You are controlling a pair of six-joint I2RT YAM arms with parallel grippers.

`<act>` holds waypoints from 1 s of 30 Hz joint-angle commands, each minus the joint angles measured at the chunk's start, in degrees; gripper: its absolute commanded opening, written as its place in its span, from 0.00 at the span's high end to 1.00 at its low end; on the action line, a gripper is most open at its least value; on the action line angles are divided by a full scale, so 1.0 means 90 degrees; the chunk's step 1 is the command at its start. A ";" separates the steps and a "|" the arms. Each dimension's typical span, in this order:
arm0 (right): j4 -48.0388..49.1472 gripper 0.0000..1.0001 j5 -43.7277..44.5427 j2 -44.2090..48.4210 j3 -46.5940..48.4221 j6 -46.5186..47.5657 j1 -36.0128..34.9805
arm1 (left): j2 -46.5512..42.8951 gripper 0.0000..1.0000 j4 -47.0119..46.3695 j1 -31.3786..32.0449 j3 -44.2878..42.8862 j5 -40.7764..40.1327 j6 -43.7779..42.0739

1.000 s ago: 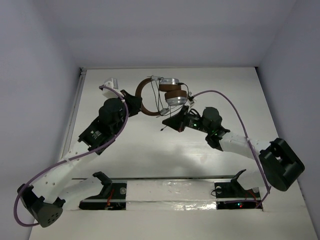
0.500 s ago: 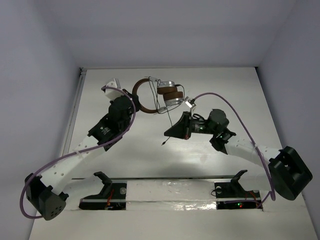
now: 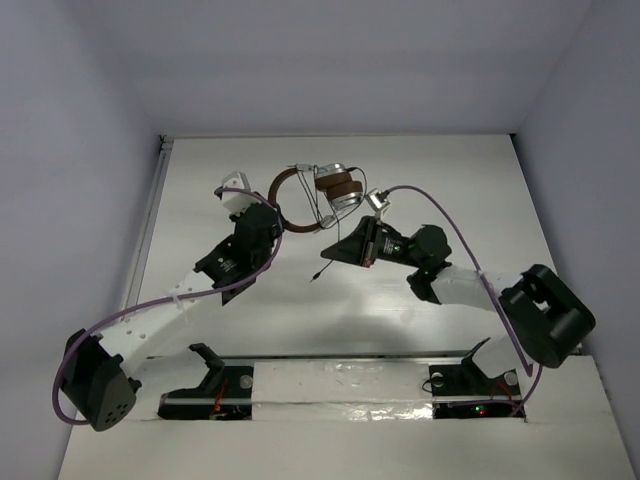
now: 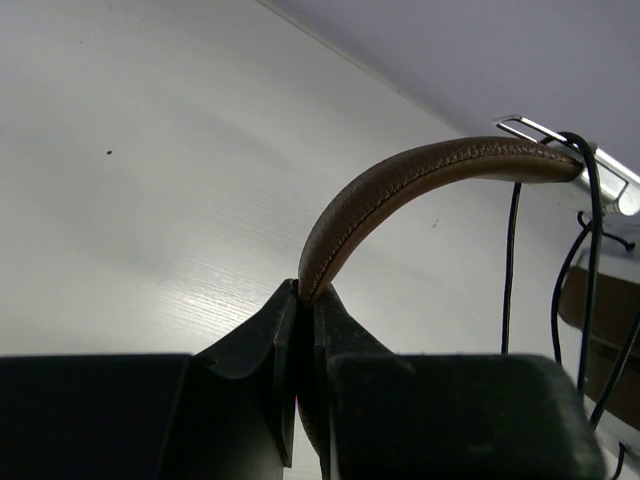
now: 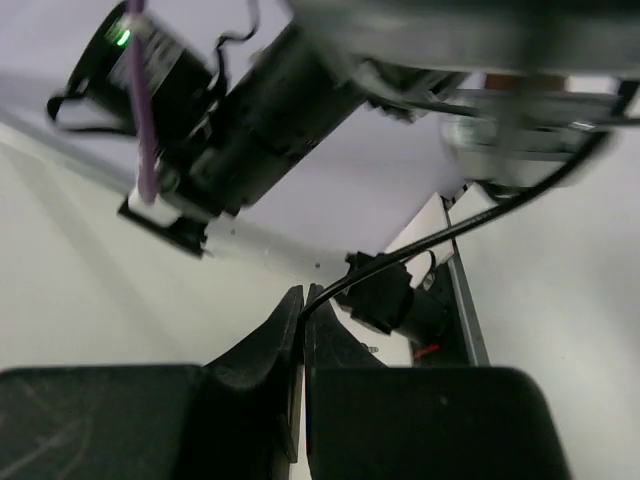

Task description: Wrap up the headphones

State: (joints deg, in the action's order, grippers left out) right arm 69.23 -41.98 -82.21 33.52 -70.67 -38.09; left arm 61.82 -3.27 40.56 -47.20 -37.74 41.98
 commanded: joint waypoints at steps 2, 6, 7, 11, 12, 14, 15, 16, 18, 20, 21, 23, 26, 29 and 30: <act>0.3727 1.00 0.1078 -0.0756 -0.0121 -0.1384 -0.0085 | -0.0190 1.00 -0.0760 0.0210 0.0088 -0.0348 0.0453; 0.3841 1.00 0.1704 -0.1275 0.0016 -0.1523 -0.0153 | -0.0102 1.00 -0.0770 0.0269 0.0127 -0.0260 0.0531; 0.3841 1.00 0.1753 -0.1382 0.0113 -0.1513 -0.0211 | -0.0063 1.00 -0.0770 0.0337 0.0147 -0.0270 0.0531; 0.3841 1.00 0.1861 -0.1334 0.0241 -0.1405 -0.0270 | -0.0024 1.00 -0.0770 0.0338 0.0176 -0.0309 0.0502; 0.3841 1.00 0.1842 -0.1276 0.0241 -0.1366 -0.0270 | 0.0035 1.00 -0.0760 0.0338 0.0157 -0.0328 0.0473; 0.3841 1.00 0.1706 -0.1168 0.0270 -0.1463 -0.0270 | 0.0103 1.00 -0.0711 0.0338 0.0127 -0.0435 0.0453; 0.3841 1.00 0.1705 -0.1139 0.0280 -0.1464 -0.0270 | 0.0104 1.00 -0.0701 0.0338 0.0089 -0.0465 0.0434; 0.3841 1.00 0.1618 -0.1119 0.0280 -0.1580 -0.0270 | 0.0152 1.00 -0.0701 0.0338 -0.0018 -0.0504 0.0405; 0.3841 1.00 0.1248 -0.1158 0.0406 -0.1775 -0.0270 | 0.0240 1.00 -0.0672 0.0338 -0.0175 -0.0640 0.0307; 0.3841 1.00 0.1139 -0.1148 0.0416 -0.1835 -0.0348 | 0.0337 1.00 -0.0633 0.0338 -0.0457 -0.0874 0.0084; 0.3821 1.00 0.1071 -0.1119 0.0416 -0.1844 -0.0348 | 0.0396 1.00 -0.0633 0.0338 -0.0546 -0.0953 0.0014; 0.3792 1.00 0.0817 -0.1109 0.0417 -0.1932 -0.0417 | 0.0552 1.00 -0.0623 0.0338 -0.0750 -0.1119 -0.0113; 0.3773 1.00 0.0709 -0.0983 0.0212 -0.1991 -0.0485 | 0.0728 1.00 -0.0740 0.0338 -0.0859 -0.1168 -0.0415; 0.3259 1.00 0.0982 -0.0641 -0.0149 -0.1641 -0.0485 | 0.0962 1.00 -0.0867 0.0338 -0.0675 -0.1130 -0.0533; 0.2965 1.00 0.1050 -0.0553 -0.0189 -0.1456 -0.0485 | 0.1011 1.00 -0.0916 0.0338 -0.0587 -0.1081 -0.0533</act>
State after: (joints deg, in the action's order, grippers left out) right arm 72.58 -32.16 -90.85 32.97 -86.65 -41.65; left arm 70.02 -6.00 43.53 -51.83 -45.43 38.17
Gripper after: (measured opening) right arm 0.031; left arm 0.040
